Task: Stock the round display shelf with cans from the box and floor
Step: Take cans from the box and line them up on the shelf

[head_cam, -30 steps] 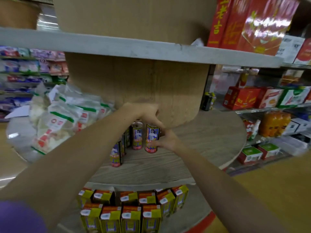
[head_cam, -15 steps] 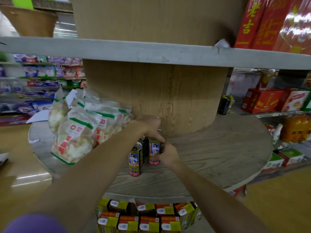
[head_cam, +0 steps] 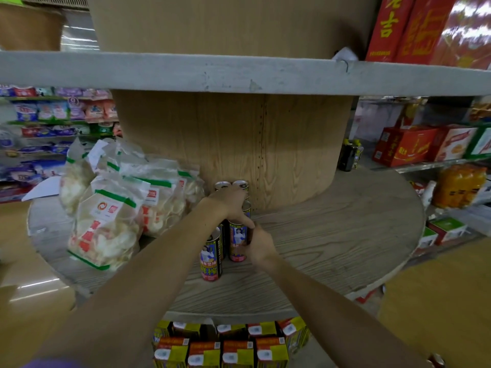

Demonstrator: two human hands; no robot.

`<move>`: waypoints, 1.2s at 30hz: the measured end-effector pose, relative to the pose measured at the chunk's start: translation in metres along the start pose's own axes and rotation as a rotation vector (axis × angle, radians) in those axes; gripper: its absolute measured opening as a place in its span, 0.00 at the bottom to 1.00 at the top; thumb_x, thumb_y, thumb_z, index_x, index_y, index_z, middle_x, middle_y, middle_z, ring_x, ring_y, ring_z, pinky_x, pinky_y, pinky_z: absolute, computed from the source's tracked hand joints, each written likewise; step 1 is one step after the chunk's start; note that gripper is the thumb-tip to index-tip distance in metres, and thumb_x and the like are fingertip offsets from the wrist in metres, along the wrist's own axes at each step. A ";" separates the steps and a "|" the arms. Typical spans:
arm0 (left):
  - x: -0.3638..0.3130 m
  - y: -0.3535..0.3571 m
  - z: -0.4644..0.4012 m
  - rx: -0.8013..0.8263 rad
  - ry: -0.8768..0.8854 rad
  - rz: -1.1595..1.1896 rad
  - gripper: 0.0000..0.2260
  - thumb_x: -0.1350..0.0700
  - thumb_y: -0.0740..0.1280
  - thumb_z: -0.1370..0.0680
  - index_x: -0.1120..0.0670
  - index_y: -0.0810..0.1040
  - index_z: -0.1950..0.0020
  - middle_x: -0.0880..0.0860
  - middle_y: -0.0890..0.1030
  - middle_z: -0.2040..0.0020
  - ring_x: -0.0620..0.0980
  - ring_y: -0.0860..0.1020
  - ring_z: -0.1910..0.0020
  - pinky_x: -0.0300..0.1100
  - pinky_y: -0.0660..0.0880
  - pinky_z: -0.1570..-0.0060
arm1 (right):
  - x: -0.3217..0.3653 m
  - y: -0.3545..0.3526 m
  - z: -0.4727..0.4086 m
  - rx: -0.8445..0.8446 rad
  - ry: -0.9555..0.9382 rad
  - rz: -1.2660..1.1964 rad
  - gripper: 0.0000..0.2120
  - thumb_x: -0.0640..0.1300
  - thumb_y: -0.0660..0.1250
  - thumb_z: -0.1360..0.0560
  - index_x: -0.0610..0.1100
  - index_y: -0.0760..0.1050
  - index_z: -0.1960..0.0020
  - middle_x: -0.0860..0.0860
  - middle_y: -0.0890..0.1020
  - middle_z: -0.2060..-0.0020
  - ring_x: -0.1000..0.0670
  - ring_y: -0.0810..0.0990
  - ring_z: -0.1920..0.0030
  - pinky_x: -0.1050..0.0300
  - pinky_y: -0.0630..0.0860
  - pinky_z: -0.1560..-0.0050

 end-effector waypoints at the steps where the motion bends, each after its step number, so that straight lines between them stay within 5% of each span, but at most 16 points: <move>1: 0.000 0.000 -0.001 0.001 -0.003 0.015 0.26 0.37 0.76 0.34 0.56 0.72 0.52 0.51 0.71 0.55 0.53 0.73 0.51 0.44 0.71 0.57 | 0.001 0.000 0.000 0.009 0.005 0.004 0.33 0.42 0.79 0.32 0.39 0.67 0.33 0.43 0.78 0.39 0.43 0.77 0.38 0.54 0.75 0.42; 7: -0.005 0.003 -0.009 0.056 0.007 0.135 0.23 0.40 0.77 0.34 0.55 0.73 0.56 0.52 0.76 0.59 0.50 0.75 0.61 0.44 0.71 0.63 | -0.002 -0.001 0.003 0.036 -0.004 -0.034 0.34 0.44 0.80 0.34 0.42 0.69 0.32 0.47 0.80 0.40 0.46 0.77 0.38 0.57 0.75 0.43; 11: -0.029 -0.006 -0.017 -0.024 0.061 0.206 0.14 0.45 0.72 0.26 0.55 0.76 0.56 0.52 0.78 0.58 0.50 0.76 0.59 0.43 0.70 0.64 | -0.014 -0.025 0.011 -0.020 -0.030 0.035 0.22 0.41 0.74 0.30 0.39 0.73 0.38 0.44 0.81 0.43 0.45 0.78 0.40 0.58 0.71 0.47; 16: -0.097 -0.004 -0.038 -0.122 0.148 0.210 0.05 0.54 0.69 0.25 0.55 0.77 0.56 0.49 0.77 0.60 0.50 0.76 0.59 0.43 0.70 0.61 | -0.063 -0.092 0.020 -0.141 0.059 0.038 0.13 0.43 0.74 0.29 0.41 0.77 0.47 0.48 0.82 0.53 0.46 0.81 0.47 0.57 0.74 0.47; 21: -0.201 0.030 -0.063 -0.087 0.272 0.320 0.05 0.57 0.68 0.25 0.53 0.75 0.61 0.52 0.78 0.60 0.53 0.78 0.58 0.47 0.75 0.56 | -0.139 -0.179 0.058 -0.280 0.180 -0.002 0.09 0.41 0.72 0.29 0.42 0.79 0.49 0.45 0.84 0.53 0.45 0.82 0.49 0.63 0.68 0.57; 25: -0.299 0.068 -0.073 0.019 0.347 0.432 0.03 0.61 0.68 0.26 0.58 0.81 0.55 0.55 0.82 0.56 0.53 0.80 0.54 0.43 0.75 0.55 | -0.214 -0.243 0.104 -0.389 0.289 -0.015 0.07 0.40 0.70 0.27 0.41 0.80 0.49 0.44 0.85 0.53 0.44 0.82 0.49 0.61 0.68 0.59; 27: -0.345 0.092 -0.077 0.119 0.374 0.509 0.04 0.64 0.68 0.26 0.59 0.81 0.55 0.56 0.82 0.59 0.53 0.82 0.59 0.46 0.79 0.58 | -0.253 -0.268 0.126 -0.380 0.357 0.003 0.07 0.41 0.67 0.26 0.42 0.81 0.50 0.44 0.85 0.53 0.43 0.82 0.50 0.58 0.73 0.55; 30: -0.408 0.131 -0.078 0.245 0.407 0.515 0.05 0.66 0.68 0.26 0.60 0.80 0.51 0.55 0.80 0.61 0.48 0.78 0.69 0.36 0.75 0.69 | -0.319 -0.294 0.154 -0.336 0.479 -0.036 0.02 0.42 0.69 0.28 0.47 0.80 0.57 0.43 0.85 0.55 0.41 0.83 0.54 0.48 0.80 0.52; 33: -0.462 0.175 -0.078 0.326 0.425 0.494 0.07 0.63 0.67 0.24 0.59 0.79 0.48 0.54 0.79 0.58 0.52 0.79 0.63 0.42 0.74 0.64 | -0.386 -0.306 0.181 -0.291 0.577 -0.080 0.09 0.38 0.70 0.30 0.50 0.75 0.64 0.42 0.85 0.59 0.43 0.82 0.60 0.46 0.81 0.55; 36: -0.498 0.234 -0.076 0.384 0.386 0.439 0.07 0.63 0.66 0.25 0.60 0.79 0.48 0.56 0.81 0.55 0.51 0.78 0.56 0.39 0.67 0.62 | -0.442 -0.299 0.211 -0.215 0.657 -0.128 0.09 0.35 0.69 0.30 0.48 0.76 0.62 0.42 0.83 0.63 0.46 0.78 0.68 0.55 0.76 0.67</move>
Point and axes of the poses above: each hand's wrist, its own z-axis away from the middle knuckle, its own y-axis out of the palm, x = y × z, the point moved 4 cm from there along -z, towards the middle knuckle
